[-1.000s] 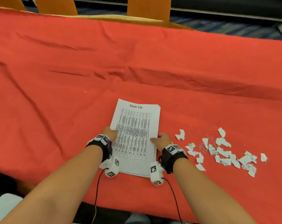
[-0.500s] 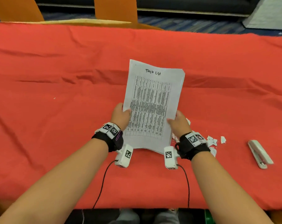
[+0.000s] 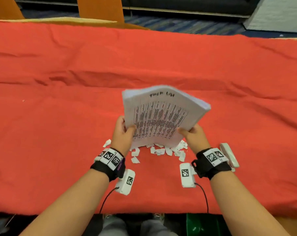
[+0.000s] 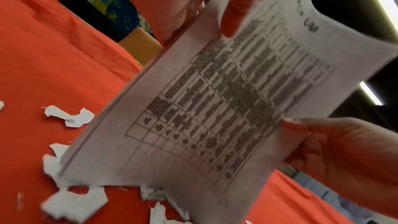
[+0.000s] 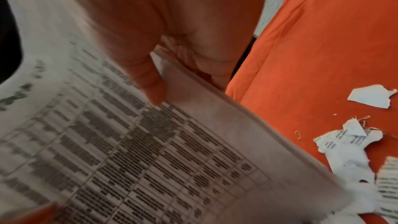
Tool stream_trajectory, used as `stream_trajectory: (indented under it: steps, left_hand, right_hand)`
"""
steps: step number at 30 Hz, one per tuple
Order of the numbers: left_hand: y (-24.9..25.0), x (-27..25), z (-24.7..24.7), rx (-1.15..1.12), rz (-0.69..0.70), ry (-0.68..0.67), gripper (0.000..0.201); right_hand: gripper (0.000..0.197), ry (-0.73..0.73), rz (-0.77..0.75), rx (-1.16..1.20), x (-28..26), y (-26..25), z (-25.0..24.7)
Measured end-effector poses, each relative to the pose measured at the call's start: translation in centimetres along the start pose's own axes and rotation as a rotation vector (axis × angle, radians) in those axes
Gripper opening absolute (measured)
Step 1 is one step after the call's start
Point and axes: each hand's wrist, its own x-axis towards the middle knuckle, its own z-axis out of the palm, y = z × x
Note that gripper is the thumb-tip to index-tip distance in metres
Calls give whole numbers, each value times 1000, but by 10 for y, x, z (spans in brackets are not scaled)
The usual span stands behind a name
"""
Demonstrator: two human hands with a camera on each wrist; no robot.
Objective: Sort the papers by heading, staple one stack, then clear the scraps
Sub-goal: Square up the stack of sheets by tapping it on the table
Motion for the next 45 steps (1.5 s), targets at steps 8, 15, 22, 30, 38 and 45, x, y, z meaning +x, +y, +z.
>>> stream_trajectory:
  steps: [8, 15, 22, 30, 38, 45]
  left_hand:
    - [0, -1, 26, 11, -5, 138, 39]
    - [13, 9, 23, -31, 36, 195, 35]
    - [45, 20, 19, -265, -80, 266, 24]
    - [36, 13, 9, -532, -260, 166, 59]
    - [18, 39, -61, -85, -153, 46, 26]
    - [-4, 35, -48, 74, -83, 98, 22]
  right_hand:
    - [25, -37, -26, -2, 7, 10, 12]
    - [26, -56, 20, 14, 9, 20, 6]
    - [68, 106, 232, 558, 8, 26, -10]
    - [27, 6, 124, 753, 10, -2, -11]
    - [24, 119, 85, 296, 14, 12, -42]
    - [22, 146, 57, 167, 9, 23, -30]
